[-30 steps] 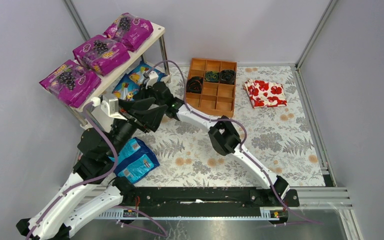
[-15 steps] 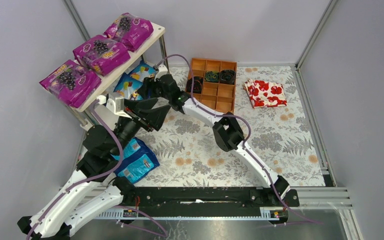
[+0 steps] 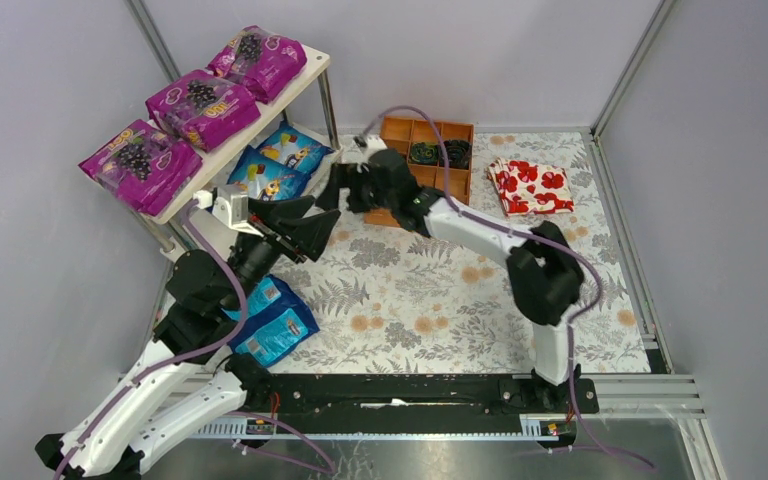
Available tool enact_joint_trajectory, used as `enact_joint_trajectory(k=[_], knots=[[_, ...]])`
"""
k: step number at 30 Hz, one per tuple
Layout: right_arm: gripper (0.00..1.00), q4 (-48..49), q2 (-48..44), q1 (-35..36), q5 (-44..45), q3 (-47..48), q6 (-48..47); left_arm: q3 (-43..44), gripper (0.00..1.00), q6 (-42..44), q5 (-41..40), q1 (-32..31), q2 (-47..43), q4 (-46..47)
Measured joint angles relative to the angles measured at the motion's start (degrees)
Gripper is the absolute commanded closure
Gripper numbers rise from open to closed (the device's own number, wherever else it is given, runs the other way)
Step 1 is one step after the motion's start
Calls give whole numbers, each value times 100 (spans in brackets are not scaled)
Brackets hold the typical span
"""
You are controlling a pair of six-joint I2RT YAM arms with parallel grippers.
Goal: Place and organize the candy bags onto the shelf
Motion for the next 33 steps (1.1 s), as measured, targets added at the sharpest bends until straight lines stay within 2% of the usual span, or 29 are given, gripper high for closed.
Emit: enact_joint_trajectory(k=[5,10,13,16,18,22,27,33], knots=[[0,918,-1290,240,-393,-2507,439,-4,30,2,35,7,-50,26],[0,1554,-1338,1185,-501,-3661,1027,-87,30,4,44,63,-37,55],[0,2225,-1084,1827,-577,-3941,1523,-96,30,4,50,164,44,59],[5,2671,-693,2175,-549,-3941,1851,-96,30,2,52,251,125,55],[11,2785,-446,2271,-490,-3912,1967,-96,30,4,52,280,151,52],[13,2933,-133,2282,-352,-3711,2065,-96,30,4,52,297,192,52],[29,2992,98,2277,-214,-3462,2050,-96,30,4,55,308,229,57],[65,3185,293,2267,-229,-3438,2063,-96,30,4,140,330,328,55]])
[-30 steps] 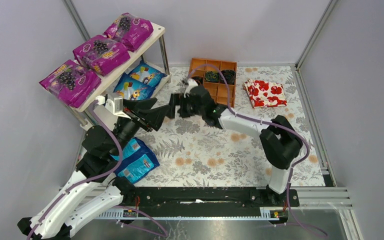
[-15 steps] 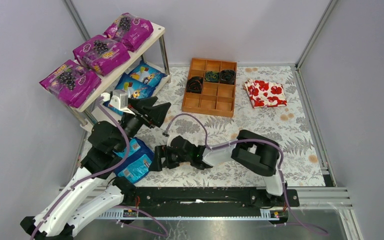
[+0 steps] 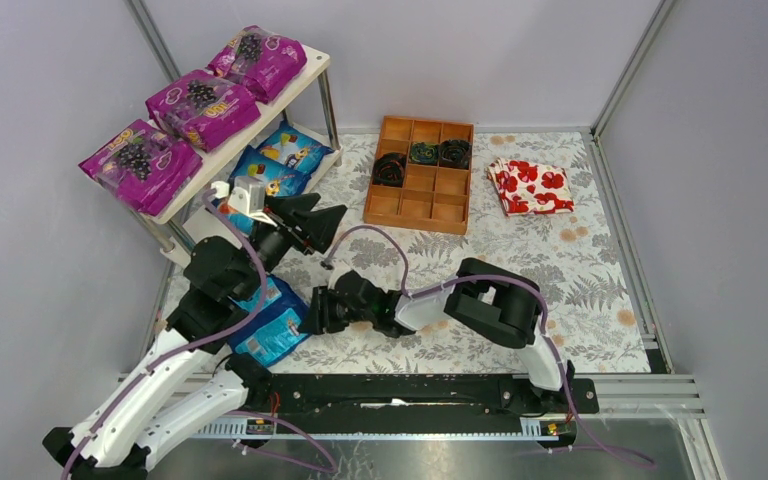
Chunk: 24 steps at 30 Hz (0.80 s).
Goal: Place and organize the candy bags onto the shelf
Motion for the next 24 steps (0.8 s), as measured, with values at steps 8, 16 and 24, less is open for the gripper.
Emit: enact_joint_trajectory(k=[8,16,24], knots=[[97,1010,-426,-151,-11,-1152,260,-2,29,-2,72,0,131,0],[100,1786,-1952,-925,103,-3364,573,-2,23,-37,341,9,442,24],[100,472,-4511,-1285,887,-4295,382,-2,18,-177,1029,-9,1292,87]])
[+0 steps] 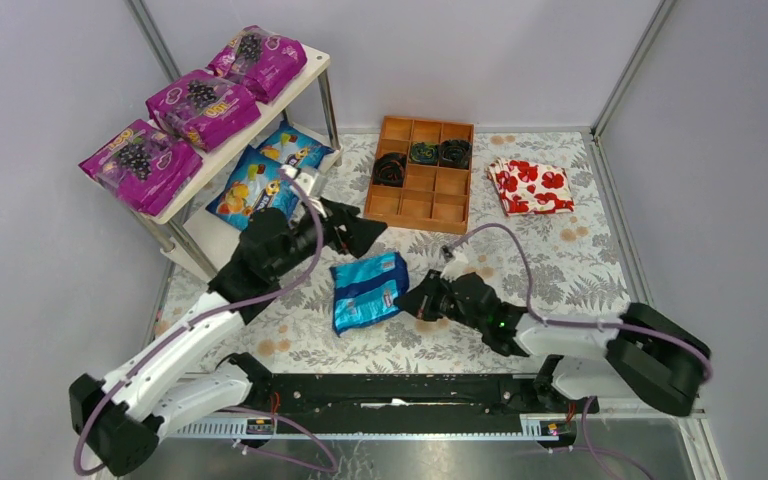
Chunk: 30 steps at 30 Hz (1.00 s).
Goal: Place and organize the candy bags onto the shelf
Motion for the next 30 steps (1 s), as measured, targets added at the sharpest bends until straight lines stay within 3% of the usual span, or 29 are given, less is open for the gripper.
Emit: enact_joint_trajectory(k=[8,11,16,20,26,30], knots=[[100,-1469,-1631,-125,391,-33,129,-72,19,-131,723,-520,918,-90],[100,-1790,-2015,-131,503,-33,291,-516,18,-273,756,-839,616,37],[100,-2400,-2326,-138,649,114,492,-1447,2,-557,466,-1172,-170,-98],[100,-2861,-2326,-164,669,369,638,-1550,1,-437,-214,-1779,-354,-411],[100,-3252,-2326,-249,658,697,1014,-1552,1,651,-2138,-3633,-192,-345],[100,-3375,-2380,-262,627,815,1106,-1998,1,1853,-3471,-4677,299,684]])
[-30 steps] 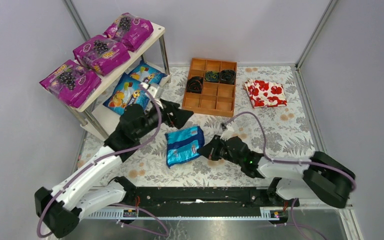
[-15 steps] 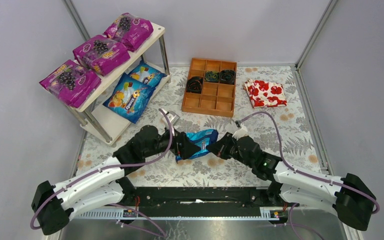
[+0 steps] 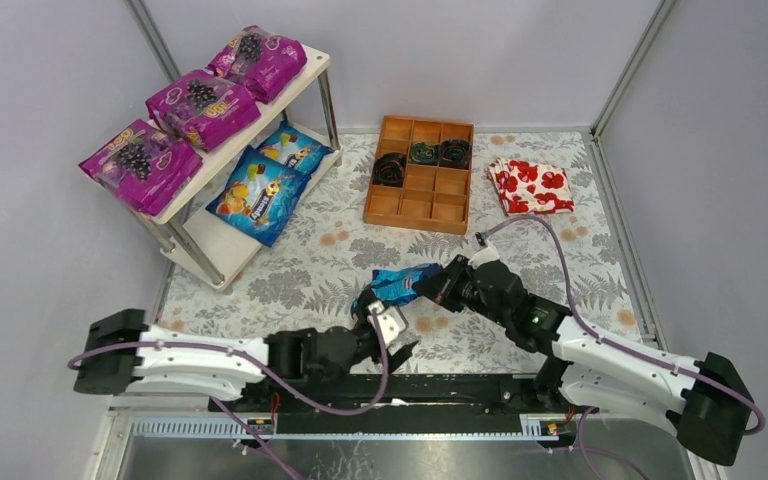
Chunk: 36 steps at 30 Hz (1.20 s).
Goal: Place and organize the candy bags onto the shelf
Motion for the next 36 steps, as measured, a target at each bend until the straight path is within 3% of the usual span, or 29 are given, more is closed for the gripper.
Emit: enact_joint_trajectory(k=[4,8,13,16,19,24,29,32,35,36], knots=[[100,-225,-107,-2,-22,83,-22,-697,7,1224,-870,-166,962,1641],[100,-531,-107,-31,-105,262,-214,-730,13,2059,-1519,-166,1858,2697],[100,-675,-116,-37,-264,402,-476,-590,7,2002,-1681,-118,1779,2957],[100,-710,-120,-37,-367,420,-603,-568,9,1781,-1672,-92,1578,2894],[100,-713,-120,-37,-476,422,-686,-518,27,1620,-1606,0,1543,2712],[100,-726,2,-37,-645,501,-831,-326,35,1209,-1368,304,1578,2330],[98,-706,140,-37,-750,584,-905,-269,54,920,-1060,503,1545,2116],[97,-699,153,-37,-804,586,-949,-264,75,831,-938,507,1425,1906],[91,-704,190,-37,-870,645,-1005,-251,80,726,-870,516,1237,1690],[83,-710,208,-37,-901,682,-1032,-240,81,697,-850,516,1158,1593]])
